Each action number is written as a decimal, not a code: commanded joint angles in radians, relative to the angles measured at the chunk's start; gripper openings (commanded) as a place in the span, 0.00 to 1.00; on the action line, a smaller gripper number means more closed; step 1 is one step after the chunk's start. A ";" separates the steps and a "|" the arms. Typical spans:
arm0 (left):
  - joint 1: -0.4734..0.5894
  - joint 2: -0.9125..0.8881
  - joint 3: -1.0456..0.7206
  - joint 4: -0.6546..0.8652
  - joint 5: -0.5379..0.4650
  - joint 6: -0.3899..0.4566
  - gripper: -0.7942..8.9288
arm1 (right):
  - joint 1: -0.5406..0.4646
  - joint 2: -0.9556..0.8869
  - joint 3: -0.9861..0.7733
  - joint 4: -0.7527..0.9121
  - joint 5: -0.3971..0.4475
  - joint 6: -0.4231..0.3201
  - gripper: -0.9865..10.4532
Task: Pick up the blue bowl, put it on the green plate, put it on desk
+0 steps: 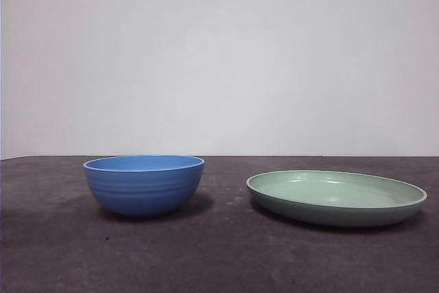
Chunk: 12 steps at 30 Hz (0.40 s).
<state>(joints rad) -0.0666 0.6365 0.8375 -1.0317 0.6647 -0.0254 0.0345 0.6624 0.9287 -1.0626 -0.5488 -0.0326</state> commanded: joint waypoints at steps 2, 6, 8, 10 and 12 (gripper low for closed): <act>-0.013 0.003 0.022 0.006 0.009 0.039 0.09 | 0.016 0.003 0.019 -0.021 -0.001 -0.032 0.09; -0.013 0.003 0.022 0.007 0.009 0.038 0.11 | 0.026 0.002 0.019 -0.019 -0.002 -0.030 0.12; -0.013 0.003 0.022 0.006 0.009 0.037 0.20 | 0.029 0.002 0.019 -0.019 -0.002 -0.026 0.22; -0.013 0.003 0.022 0.007 0.009 0.036 0.34 | 0.031 0.003 0.019 -0.019 -0.002 -0.019 0.36; -0.013 0.003 0.022 0.009 0.009 0.036 0.46 | 0.032 0.003 0.019 -0.018 -0.001 -0.019 0.41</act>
<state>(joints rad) -0.0772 0.6342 0.8387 -1.0294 0.6647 -0.0082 0.0643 0.6609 0.9287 -1.0885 -0.5488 -0.0483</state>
